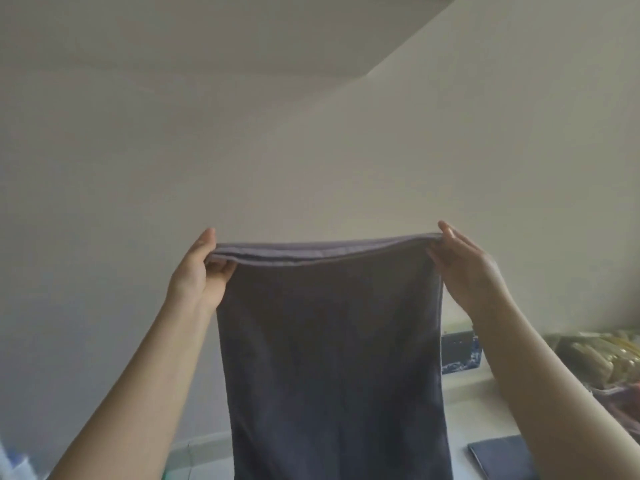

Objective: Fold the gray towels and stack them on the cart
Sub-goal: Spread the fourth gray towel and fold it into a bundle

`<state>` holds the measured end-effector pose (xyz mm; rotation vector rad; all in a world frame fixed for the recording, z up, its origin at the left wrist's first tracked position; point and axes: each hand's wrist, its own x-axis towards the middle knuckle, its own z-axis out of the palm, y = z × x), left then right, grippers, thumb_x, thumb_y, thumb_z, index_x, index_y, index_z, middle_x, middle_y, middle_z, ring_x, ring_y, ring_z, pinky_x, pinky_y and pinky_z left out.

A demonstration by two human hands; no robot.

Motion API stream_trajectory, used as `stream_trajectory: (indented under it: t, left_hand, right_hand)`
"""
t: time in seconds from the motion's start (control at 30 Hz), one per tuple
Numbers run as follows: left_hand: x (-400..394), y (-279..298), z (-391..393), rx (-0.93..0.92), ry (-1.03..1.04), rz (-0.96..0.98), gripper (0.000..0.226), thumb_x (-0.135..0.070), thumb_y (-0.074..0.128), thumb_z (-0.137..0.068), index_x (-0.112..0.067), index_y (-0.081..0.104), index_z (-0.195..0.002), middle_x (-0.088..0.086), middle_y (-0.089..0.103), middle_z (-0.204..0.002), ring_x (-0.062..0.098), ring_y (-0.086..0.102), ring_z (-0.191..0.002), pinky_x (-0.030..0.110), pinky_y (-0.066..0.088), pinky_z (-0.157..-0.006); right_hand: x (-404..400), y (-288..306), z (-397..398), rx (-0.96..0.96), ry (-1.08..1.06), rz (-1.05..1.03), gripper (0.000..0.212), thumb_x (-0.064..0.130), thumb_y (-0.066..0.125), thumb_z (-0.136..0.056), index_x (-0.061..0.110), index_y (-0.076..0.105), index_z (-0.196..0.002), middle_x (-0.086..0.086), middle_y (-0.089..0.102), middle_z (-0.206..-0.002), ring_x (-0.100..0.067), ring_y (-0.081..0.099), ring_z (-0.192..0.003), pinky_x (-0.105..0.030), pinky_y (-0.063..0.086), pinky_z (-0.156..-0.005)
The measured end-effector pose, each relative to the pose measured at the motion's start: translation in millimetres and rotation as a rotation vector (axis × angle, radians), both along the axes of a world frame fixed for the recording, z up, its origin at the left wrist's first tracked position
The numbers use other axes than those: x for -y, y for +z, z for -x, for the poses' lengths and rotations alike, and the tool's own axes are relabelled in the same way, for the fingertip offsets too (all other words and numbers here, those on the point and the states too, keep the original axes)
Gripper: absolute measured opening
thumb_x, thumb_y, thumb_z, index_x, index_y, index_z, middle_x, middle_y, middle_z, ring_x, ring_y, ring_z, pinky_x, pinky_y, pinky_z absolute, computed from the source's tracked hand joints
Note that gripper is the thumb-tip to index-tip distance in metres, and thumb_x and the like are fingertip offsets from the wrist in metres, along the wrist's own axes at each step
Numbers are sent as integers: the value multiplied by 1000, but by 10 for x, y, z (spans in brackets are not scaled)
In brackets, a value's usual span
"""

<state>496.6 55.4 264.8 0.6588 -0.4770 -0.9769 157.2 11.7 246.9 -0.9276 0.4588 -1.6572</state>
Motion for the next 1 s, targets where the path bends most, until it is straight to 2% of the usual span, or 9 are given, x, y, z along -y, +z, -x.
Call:
stream_trajectory:
  t: [0.13,0.3,0.4,0.6,0.7,0.8,0.87,0.93,1.0]
  left_hand:
    - [-279,221,11,30,-2,144,11,-11,54,-92,-19,61,-89,-7,63,-76,8,61,-74,26,51,-76]
    - [-1002,-44,88,116,-40,63,30,-12,53,-92,-19,72,-72,-9,66,-70,5,67,-65,23,56,-71]
    - [-1452,-555,131,108,-63,-84,42,-11,52,-92,-21,75,-59,-8,68,-69,6,68,-66,22,56,-66]
    - [-2076,-1661,206,-45,-82,-345,43,-2,50,-90,-17,73,-57,-6,69,-70,8,69,-64,23,56,-58]
    - [-2301,-2033,262,-132,-171,-412,11,-5,59,-79,-12,68,-76,2,65,-74,11,67,-62,25,57,-61]
    - [-2389,-2364,227,-204,-185,-553,22,-9,69,-67,-8,58,-86,8,60,-78,17,64,-69,27,57,-58]
    - [-2402,-2508,228,-270,-172,-644,14,-4,66,-74,-6,57,-84,10,57,-73,17,62,-60,30,56,-55]
    - [-2390,-2651,217,-323,-176,-700,7,-3,60,-84,-3,55,-88,10,50,-74,15,56,-57,34,57,-52]
    - [-2339,-2834,177,-418,-182,-710,29,0,73,-71,-1,56,-95,9,49,-71,11,49,-52,41,57,-58]
  right_hand:
    - [-226,183,81,43,27,123,25,7,51,-88,14,75,-87,2,70,-75,-9,66,-76,-24,53,-85]
    - [-779,-92,279,38,27,140,31,7,45,-93,17,74,-88,3,68,-79,-11,65,-81,-24,52,-81]
    - [-1171,-598,429,-39,45,88,19,19,69,-76,16,72,-95,-1,67,-84,-15,64,-86,-26,52,-84]
    - [-1962,-1586,515,-128,-10,-178,22,15,64,-66,13,75,-84,-2,70,-77,-12,66,-71,-20,55,-69]
    - [-2252,-1975,502,-157,-48,-351,28,5,51,-82,12,77,-78,-3,70,-75,-12,67,-69,-20,56,-67]
    - [-2392,-2285,505,-218,-31,-515,43,-1,42,-92,15,78,-73,-2,72,-75,-9,68,-66,-19,56,-61]
    - [-2413,-2394,491,-243,2,-600,34,8,55,-89,16,78,-65,1,72,-72,-8,68,-63,-19,56,-56]
    - [-2384,-2509,482,-253,49,-665,17,29,83,-63,13,77,-61,0,73,-72,-10,69,-62,-22,56,-54]
    - [-2273,-2720,487,-252,61,-801,19,26,76,-73,8,75,-69,-6,72,-79,-17,68,-69,-29,57,-63]
